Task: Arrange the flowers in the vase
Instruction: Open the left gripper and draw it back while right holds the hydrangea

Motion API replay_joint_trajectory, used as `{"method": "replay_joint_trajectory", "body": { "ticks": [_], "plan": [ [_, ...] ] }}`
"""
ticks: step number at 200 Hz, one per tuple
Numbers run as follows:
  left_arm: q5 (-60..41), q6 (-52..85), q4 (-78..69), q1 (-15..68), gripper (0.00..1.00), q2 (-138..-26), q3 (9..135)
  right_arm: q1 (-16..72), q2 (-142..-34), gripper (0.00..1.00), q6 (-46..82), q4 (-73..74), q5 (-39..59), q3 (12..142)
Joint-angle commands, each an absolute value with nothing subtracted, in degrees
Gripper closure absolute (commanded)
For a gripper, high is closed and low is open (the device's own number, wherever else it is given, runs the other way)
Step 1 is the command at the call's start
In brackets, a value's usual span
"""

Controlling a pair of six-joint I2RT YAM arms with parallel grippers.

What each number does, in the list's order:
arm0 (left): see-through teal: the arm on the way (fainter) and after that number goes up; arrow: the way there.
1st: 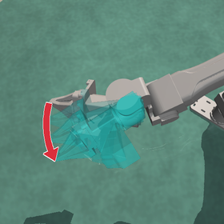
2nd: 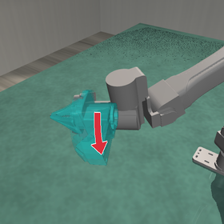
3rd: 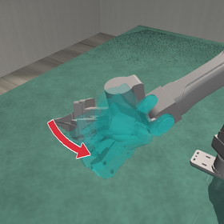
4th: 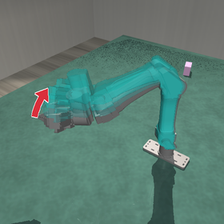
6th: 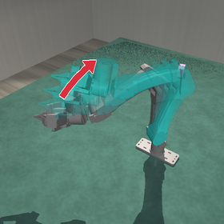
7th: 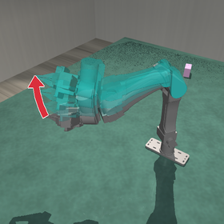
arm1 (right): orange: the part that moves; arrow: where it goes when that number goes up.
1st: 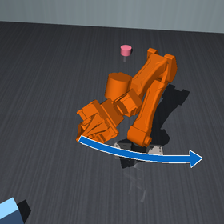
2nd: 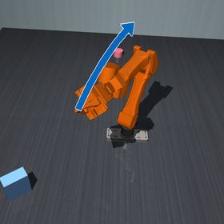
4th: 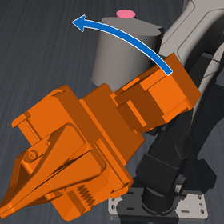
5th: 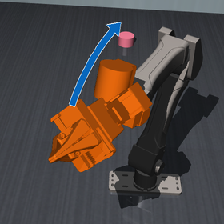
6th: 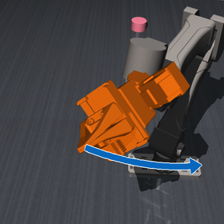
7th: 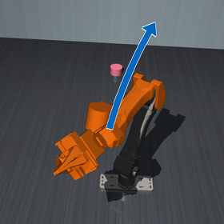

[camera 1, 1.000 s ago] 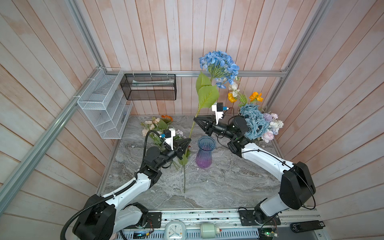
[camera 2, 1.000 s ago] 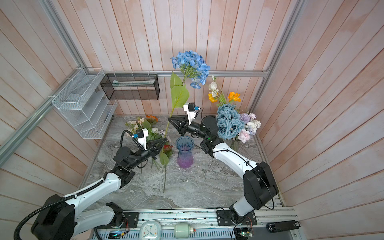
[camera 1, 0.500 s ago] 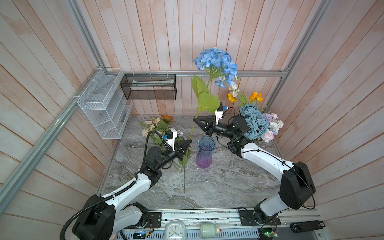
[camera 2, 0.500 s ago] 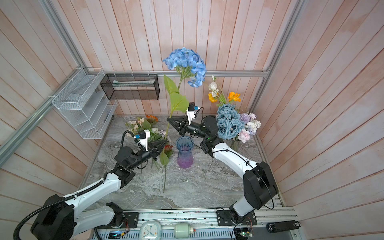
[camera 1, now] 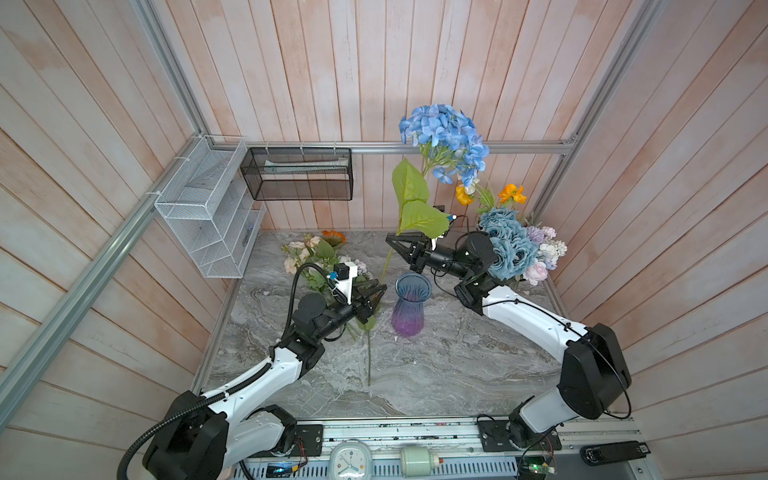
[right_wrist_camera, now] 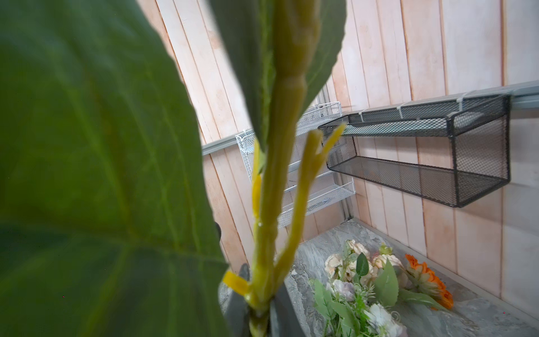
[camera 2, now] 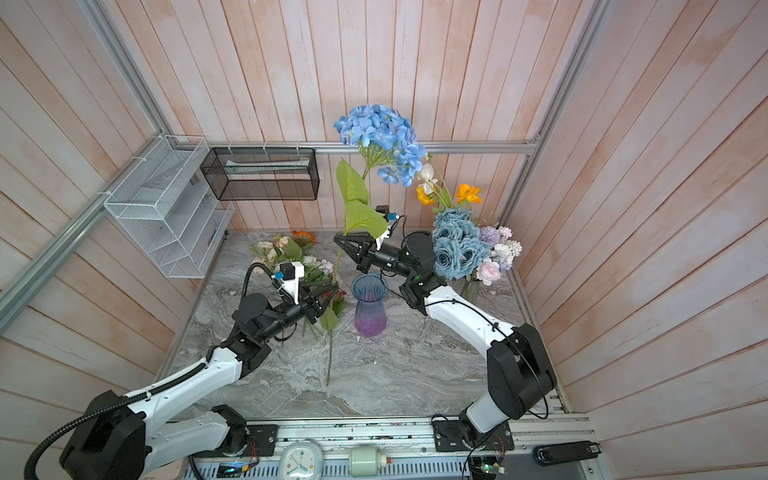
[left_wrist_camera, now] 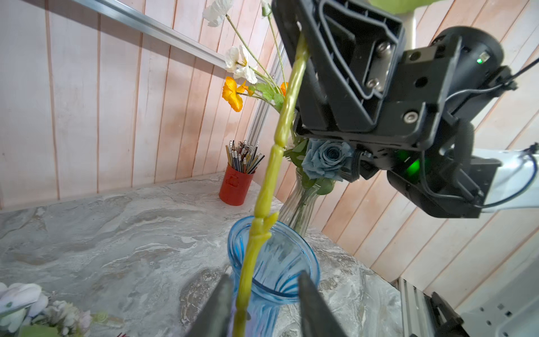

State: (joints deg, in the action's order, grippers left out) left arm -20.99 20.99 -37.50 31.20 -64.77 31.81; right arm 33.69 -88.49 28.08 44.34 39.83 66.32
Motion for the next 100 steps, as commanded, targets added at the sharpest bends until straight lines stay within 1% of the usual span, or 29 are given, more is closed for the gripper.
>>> {"method": "replay_joint_trajectory", "body": {
  "ticks": [1, 7, 16, 21, 28, 37, 58, 81, 100],
  "plan": [
    [-16.09, 21.08, -37.15, 31.27, 0.4, -62.38, 31.06, 33.16, -84.56, 1.0, 22.96, 43.5, 36.98, 65.98],
    [-14.34, 21.51, -36.73, 31.14, 0.3, -62.03, 30.81, 32.89, -83.91, 1.0, 22.28, 42.62, 36.7, 66.21],
    [-11.52, 22.55, -36.28, 30.72, 0.19, -61.34, 30.25, 32.37, -83.16, 1.0, 21.42, 41.15, 36.57, 66.78],
    [-10.04, 23.19, -36.06, 30.36, 0.14, -60.95, 29.82, 32.12, -82.79, 1.0, 20.9, 40.2, 36.71, 67.18],
    [-8.37, 24.34, -35.98, 29.63, 0.1, -60.51, 29.25, 31.7, -82.17, 1.0, 20.29, 38.92, 36.6, 67.83],
    [-6.66, 26.19, -35.42, 28.15, 0.07, -60.06, 28.46, 31.1, -81.47, 1.0, 19.47, 37.13, 36.5, 68.64],
    [-4.8, 32.6, -32.03, 23.22, 0.07, -60.37, 27.53, 30.04, -79.59, 1.0, 16.87, 33.68, 35.59, 69.93],
    [-5.61, 38.95, -30.95, 18.2, 0.06, -61.34, 25.15, 29.24, -77.18, 1.0, 12.95, 31.12, 32.61, 69.34],
    [-6.5, 41.27, -31.52, 16.03, 0.04, -62.09, 23.07, 28.86, -75.21, 1.0, 10.55, 29.65, 29.74, 67.94]
  ]
}}
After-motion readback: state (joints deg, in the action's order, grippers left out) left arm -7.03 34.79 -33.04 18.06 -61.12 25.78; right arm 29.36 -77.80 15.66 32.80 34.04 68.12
